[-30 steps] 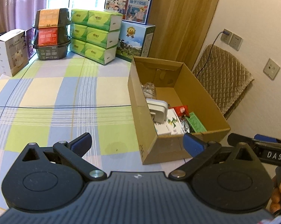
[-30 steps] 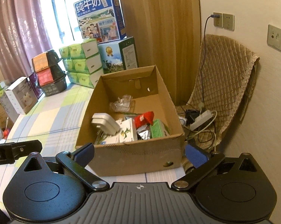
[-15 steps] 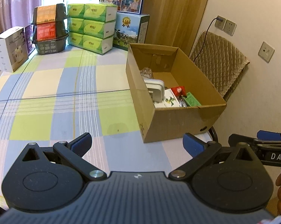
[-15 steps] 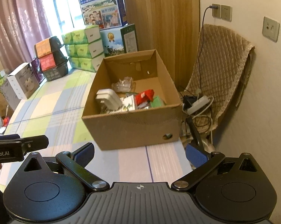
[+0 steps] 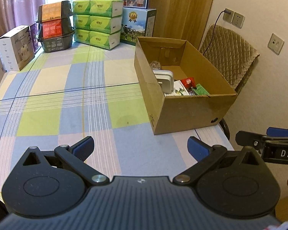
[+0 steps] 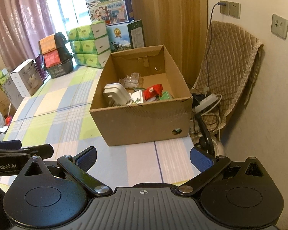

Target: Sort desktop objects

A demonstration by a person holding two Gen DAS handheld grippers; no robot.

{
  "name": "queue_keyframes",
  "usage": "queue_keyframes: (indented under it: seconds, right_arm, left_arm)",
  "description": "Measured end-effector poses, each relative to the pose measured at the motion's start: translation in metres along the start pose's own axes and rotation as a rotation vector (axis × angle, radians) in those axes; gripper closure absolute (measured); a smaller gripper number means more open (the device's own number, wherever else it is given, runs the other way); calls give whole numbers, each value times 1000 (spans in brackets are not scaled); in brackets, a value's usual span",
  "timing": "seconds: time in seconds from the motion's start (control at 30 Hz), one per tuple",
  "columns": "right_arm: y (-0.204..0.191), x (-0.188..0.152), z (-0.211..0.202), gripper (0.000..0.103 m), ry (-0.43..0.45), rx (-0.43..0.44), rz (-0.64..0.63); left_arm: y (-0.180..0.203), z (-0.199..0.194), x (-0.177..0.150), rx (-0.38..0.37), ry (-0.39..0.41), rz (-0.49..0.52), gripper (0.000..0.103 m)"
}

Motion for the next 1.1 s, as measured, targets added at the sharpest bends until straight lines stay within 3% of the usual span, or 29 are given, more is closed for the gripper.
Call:
queue_keyframes:
  seconds: [1.1]
  right_arm:
    - [1,0,5,2,-5,-8,-4]
  left_arm:
    - [2,8,-2,11,-9,14,1]
Point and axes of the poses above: each gripper's, at about its wrist camera, not at the fingertips, and z roughly the way its jaws point, y to its right, x to its top, the point moved 7 cm from there along z, roughly the way its jaws point, and after that the axes turned 8 degrees about -z, right-handed, at the moved point
